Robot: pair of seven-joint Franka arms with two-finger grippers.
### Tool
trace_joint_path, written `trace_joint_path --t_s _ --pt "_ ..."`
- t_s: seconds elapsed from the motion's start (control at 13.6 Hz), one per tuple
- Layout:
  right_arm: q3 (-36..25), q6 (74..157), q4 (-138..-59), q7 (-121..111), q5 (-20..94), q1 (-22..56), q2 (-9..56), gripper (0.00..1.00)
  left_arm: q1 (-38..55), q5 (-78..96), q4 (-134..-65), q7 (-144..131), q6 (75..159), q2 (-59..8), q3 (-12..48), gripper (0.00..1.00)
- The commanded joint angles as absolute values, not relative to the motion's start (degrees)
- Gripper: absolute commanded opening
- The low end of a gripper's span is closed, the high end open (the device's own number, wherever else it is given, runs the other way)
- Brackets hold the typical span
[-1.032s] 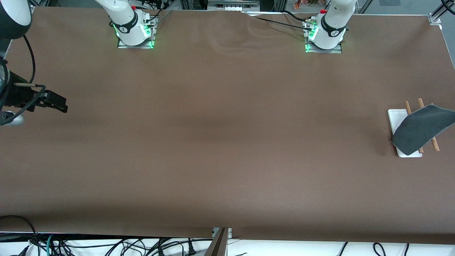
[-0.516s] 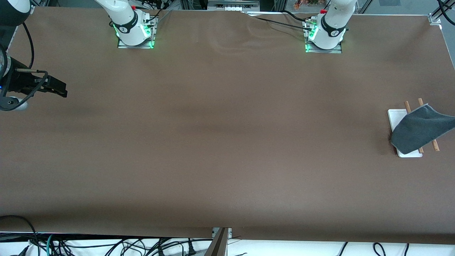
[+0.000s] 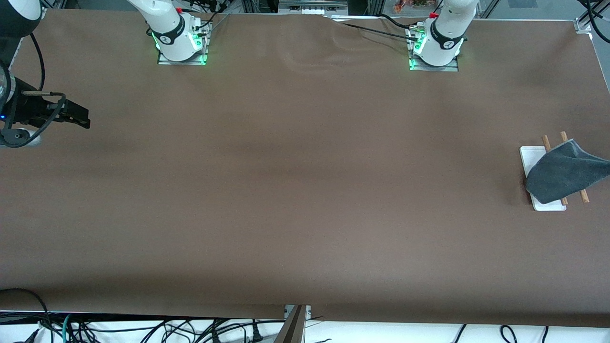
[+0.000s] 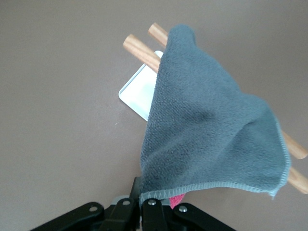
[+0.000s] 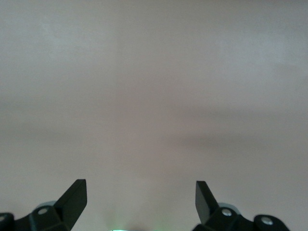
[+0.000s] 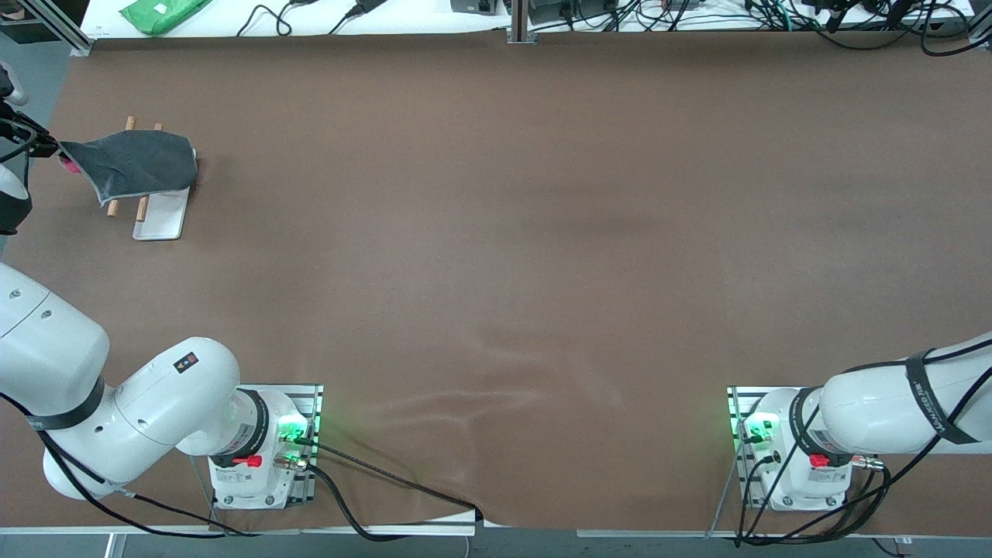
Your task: Pass towel and hang on rack
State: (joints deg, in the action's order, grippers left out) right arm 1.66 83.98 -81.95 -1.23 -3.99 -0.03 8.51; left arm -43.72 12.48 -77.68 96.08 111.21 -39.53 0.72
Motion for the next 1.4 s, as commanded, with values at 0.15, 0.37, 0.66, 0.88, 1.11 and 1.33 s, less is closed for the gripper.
trace_joint_path --t_s 0.15,0.37,0.66,0.88,1.11,1.33 --pt "1.5 84.1 -81.7 -3.0 -3.8 -0.9 8.3 1.00 -44.9 12.1 -76.0 97.3 113.3 -41.7 1.1 1.00" --pt "1.5 84.6 -81.7 -3.1 -3.8 -0.8 8.6 1.00 -44.7 12.1 -75.9 96.9 113.4 -41.7 1.1 1.00" --pt "1.6 84.8 -81.7 -3.3 -4.0 -0.8 8.8 1.00 -44.1 11.1 -73.5 96.2 112.5 -38.3 1.1 1.00" --pt "1.7 84.8 -81.7 -3.3 -4.0 -0.7 8.8 1.00 -41.8 5.8 -72.9 90.7 106.1 -33.1 1.2 1.00" --pt "1.7 84.8 -81.7 -3.3 -4.0 -0.7 8.9 1.00 -37.7 -0.1 -69.7 81.8 95.8 -27.9 1.3 1.00" --pt "1.7 84.8 -81.7 -3.3 -4.0 -0.7 8.9 1.00 -32.4 -2.8 -69.5 71.3 87.6 -23.6 1.8 1.00"
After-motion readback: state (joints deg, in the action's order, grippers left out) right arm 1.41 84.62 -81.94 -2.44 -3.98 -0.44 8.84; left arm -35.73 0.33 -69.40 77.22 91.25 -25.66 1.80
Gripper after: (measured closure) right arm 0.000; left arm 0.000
